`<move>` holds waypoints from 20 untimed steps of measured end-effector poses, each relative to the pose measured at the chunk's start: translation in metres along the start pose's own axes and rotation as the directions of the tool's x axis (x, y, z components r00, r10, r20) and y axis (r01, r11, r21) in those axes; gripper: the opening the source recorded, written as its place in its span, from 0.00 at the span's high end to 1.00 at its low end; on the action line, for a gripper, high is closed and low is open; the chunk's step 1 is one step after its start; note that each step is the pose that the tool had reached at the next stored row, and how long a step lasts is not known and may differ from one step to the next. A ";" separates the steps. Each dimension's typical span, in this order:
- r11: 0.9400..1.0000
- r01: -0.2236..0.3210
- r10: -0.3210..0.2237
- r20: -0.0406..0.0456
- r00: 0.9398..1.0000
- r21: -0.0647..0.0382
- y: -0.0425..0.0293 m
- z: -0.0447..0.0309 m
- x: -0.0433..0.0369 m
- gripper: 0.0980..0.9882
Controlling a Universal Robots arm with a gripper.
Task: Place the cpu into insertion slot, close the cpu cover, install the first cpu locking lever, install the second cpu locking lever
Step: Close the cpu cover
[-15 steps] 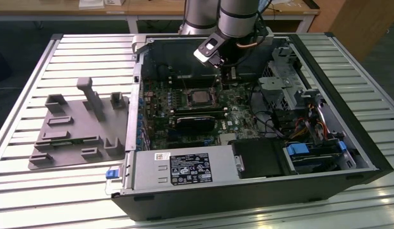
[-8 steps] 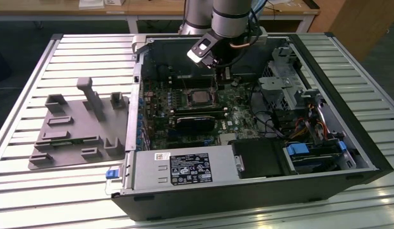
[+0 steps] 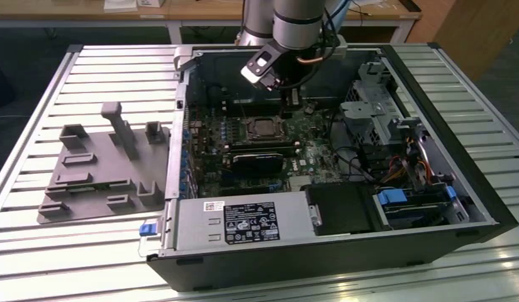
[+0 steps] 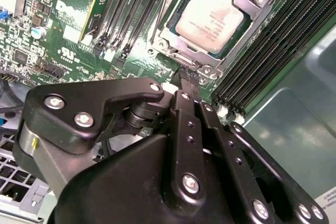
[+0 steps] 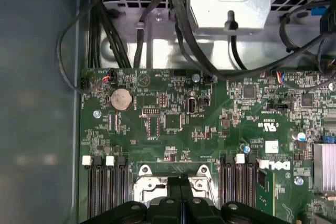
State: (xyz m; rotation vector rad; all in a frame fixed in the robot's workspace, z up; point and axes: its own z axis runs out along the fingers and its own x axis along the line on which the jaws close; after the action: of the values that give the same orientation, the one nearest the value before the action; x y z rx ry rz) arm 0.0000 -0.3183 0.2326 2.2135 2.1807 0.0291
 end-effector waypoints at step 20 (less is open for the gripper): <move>0.999 -0.001 0.001 0.000 1.000 -0.039 -0.0376 0.0021 -0.0014 1.00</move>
State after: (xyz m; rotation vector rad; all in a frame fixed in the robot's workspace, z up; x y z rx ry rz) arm -0.0375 -0.3192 0.2291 2.1940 2.1607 0.0712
